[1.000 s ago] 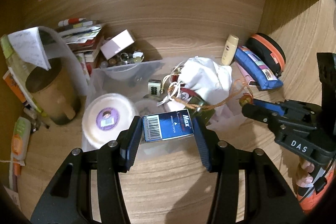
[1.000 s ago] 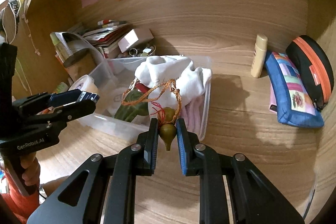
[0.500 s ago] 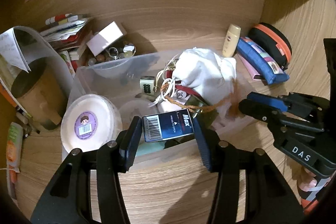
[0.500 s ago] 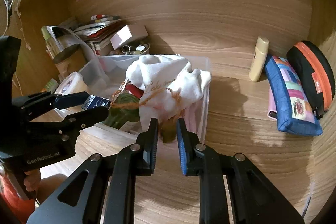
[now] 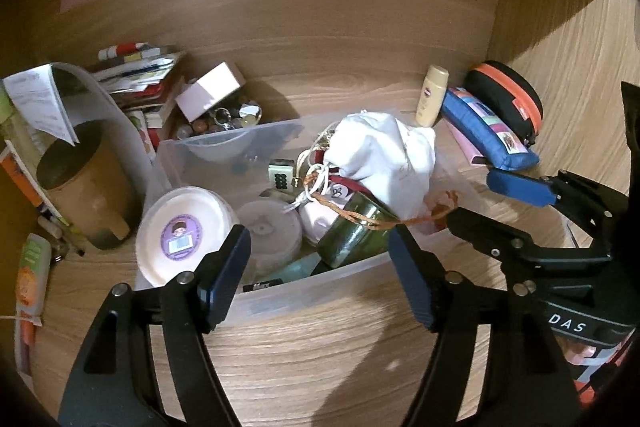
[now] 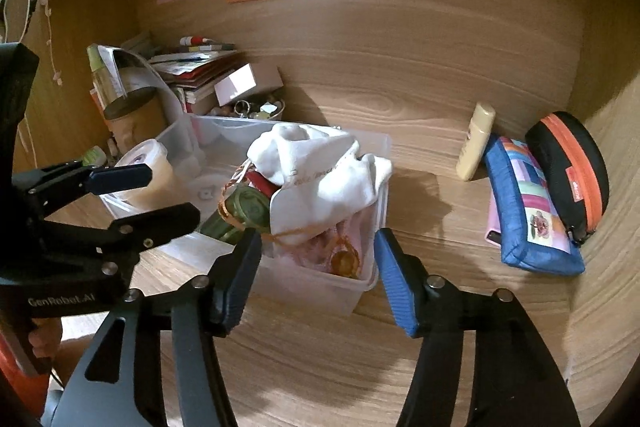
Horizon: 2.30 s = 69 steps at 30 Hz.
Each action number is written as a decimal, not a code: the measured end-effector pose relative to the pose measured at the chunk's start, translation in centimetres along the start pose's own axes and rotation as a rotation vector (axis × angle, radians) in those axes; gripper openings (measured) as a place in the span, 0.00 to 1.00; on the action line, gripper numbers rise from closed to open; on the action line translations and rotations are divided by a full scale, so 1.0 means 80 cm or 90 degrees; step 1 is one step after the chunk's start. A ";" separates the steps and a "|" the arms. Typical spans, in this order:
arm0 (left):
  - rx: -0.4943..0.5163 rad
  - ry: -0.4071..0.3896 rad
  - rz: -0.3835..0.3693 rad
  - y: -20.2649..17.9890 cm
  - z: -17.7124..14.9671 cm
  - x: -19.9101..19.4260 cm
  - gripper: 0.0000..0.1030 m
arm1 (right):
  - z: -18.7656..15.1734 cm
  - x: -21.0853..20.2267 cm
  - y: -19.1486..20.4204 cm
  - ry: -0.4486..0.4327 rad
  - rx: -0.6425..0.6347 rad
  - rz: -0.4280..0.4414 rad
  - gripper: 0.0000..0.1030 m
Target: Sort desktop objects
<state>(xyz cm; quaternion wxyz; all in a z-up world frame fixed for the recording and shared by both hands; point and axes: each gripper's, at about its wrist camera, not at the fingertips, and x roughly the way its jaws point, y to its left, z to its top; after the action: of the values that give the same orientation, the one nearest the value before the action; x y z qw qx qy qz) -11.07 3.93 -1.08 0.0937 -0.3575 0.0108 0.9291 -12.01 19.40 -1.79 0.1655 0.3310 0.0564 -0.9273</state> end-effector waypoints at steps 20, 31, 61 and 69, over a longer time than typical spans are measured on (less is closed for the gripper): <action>-0.016 -0.042 0.058 0.016 -0.019 -0.055 0.91 | -0.012 -0.050 0.004 -0.023 0.005 -0.007 0.77; -0.033 -0.048 0.094 0.026 -0.043 -0.074 0.94 | -0.029 -0.074 0.018 -0.027 0.001 0.001 0.81; -0.040 -0.040 0.102 0.022 -0.062 -0.073 0.94 | -0.047 -0.077 0.030 -0.011 0.007 0.018 0.83; -0.039 -0.040 0.091 0.019 -0.061 -0.074 0.94 | -0.045 -0.077 0.029 -0.011 0.005 0.022 0.83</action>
<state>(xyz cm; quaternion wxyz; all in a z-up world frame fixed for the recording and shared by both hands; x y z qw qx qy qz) -3.82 1.05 -0.85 0.0165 -0.3292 0.0047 0.9441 -4.59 19.69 -0.70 0.1809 0.3247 0.0457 -0.9272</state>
